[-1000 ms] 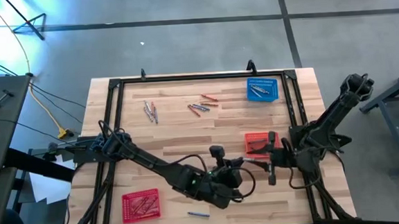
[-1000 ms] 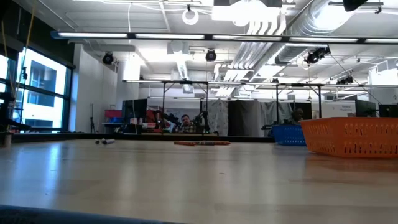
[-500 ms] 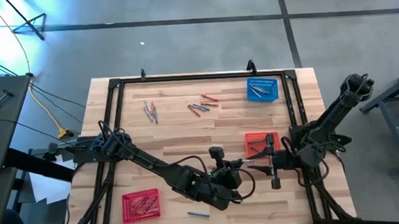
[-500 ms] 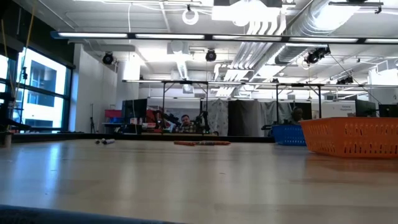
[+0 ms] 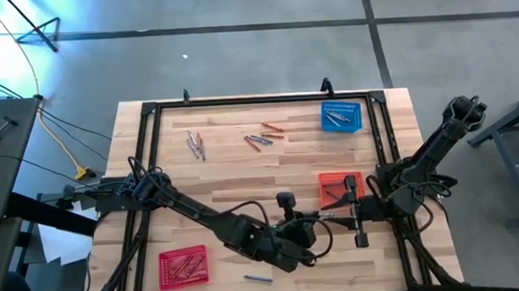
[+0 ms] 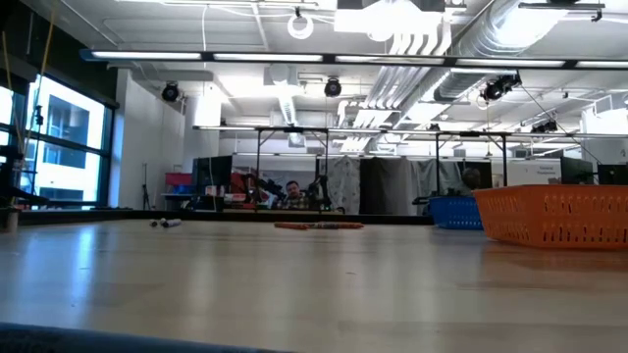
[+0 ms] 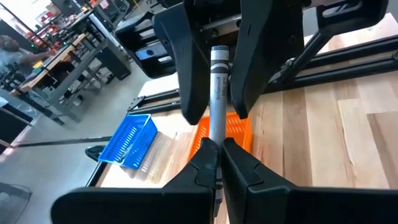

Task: Sort crayons
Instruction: Put the gray crayon into the blue bin

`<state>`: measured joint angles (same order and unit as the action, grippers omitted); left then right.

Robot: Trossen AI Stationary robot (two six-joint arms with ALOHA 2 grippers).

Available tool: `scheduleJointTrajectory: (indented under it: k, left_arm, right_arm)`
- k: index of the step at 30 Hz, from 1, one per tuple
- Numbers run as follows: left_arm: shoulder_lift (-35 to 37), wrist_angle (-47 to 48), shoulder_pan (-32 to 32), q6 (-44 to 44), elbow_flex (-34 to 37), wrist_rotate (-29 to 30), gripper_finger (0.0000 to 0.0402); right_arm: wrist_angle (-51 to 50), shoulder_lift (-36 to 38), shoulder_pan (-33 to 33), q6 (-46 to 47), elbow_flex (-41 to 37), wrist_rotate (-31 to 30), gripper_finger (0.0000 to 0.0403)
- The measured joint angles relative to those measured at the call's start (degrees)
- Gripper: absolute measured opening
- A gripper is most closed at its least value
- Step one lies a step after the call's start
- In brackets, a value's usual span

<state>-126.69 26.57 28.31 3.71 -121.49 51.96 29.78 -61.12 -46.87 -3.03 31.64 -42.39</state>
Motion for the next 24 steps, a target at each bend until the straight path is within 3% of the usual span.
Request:
scheduleJointTrajectory:
  k: [7,10,14,24]
  left_arm:
    - [0.00,-0.19,-0.46,-0.24,0.00,-2.97,0.0000]
    - [0.00,-0.03,-0.61,1.30,-0.02,-5.93,0.0001]
    - [0.00,0.04,-0.61,1.38,-0.02,-5.50,0.0014]
    - [0.26,3.71,-1.73,4.06,-0.11,-5.16,0.0094]
  right_arm:
    - [-0.04,0.00,0.00,-0.56,0.00,1.57,0.0012]
    - [-0.35,-0.02,-0.02,-0.20,-0.02,1.99,0.0014]
    - [-0.43,-0.02,0.00,0.25,0.00,2.00,0.0006]
    - [-1.42,-0.02,0.41,2.26,0.00,-0.07,0.0003]
